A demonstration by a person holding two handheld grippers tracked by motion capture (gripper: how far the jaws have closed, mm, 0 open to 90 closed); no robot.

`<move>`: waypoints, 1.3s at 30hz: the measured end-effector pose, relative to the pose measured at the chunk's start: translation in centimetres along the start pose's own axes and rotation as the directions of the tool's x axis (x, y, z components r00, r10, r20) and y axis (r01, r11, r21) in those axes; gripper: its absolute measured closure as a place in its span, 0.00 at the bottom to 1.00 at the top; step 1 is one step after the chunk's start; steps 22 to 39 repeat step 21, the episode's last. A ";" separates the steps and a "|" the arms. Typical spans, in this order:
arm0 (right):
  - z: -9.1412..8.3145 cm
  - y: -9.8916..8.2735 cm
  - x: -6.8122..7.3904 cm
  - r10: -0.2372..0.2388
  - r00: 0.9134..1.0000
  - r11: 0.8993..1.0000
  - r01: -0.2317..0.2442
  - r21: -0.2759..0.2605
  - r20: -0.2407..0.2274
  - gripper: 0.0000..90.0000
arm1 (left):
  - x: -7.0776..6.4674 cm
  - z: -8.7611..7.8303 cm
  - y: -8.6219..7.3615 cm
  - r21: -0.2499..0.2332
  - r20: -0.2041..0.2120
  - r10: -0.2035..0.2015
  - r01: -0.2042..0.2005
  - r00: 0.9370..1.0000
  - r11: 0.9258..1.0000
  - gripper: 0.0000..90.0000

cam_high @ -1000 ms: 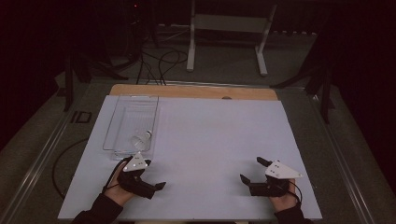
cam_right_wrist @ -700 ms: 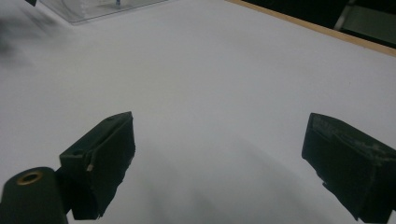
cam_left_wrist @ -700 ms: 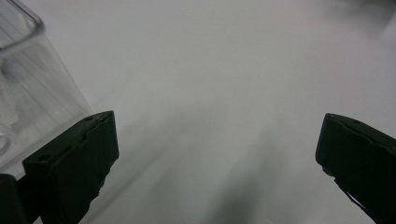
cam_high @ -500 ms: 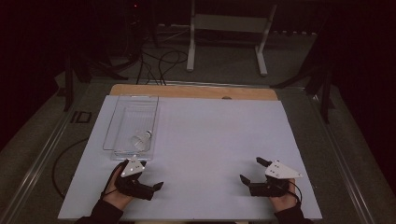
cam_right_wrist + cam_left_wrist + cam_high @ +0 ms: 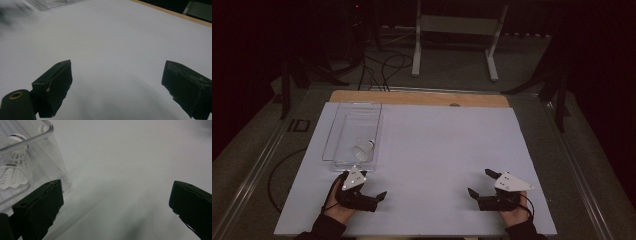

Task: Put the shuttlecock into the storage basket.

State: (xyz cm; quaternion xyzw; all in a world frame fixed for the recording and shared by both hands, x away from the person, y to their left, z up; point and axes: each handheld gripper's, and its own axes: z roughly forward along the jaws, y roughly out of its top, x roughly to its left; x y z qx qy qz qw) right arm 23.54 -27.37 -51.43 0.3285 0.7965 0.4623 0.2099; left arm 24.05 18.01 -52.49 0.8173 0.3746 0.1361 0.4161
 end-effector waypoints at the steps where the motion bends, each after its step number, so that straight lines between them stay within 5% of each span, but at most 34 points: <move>1: 0.0 0.0 0.0 0.001 1.000 1.000 -0.001 0.000 -0.001 0.11 | 0.0 0.0 0.0 0.000 0.000 0.000 0.000 1.000 1.000 0.00; 16: 0.1 0.0 0.0 -0.002 1.000 1.000 0.002 0.003 -0.002 0.11 | -0.2 0.4 -0.1 0.016 -0.051 -0.017 0.018 0.999 1.000 0.00; 39: 0.1 0.0 0.0 0.000 1.000 1.000 0.000 0.002 -0.004 0.11 | 0.0 0.3 -0.2 0.016 -0.054 -0.023 0.024 0.998 1.000 0.00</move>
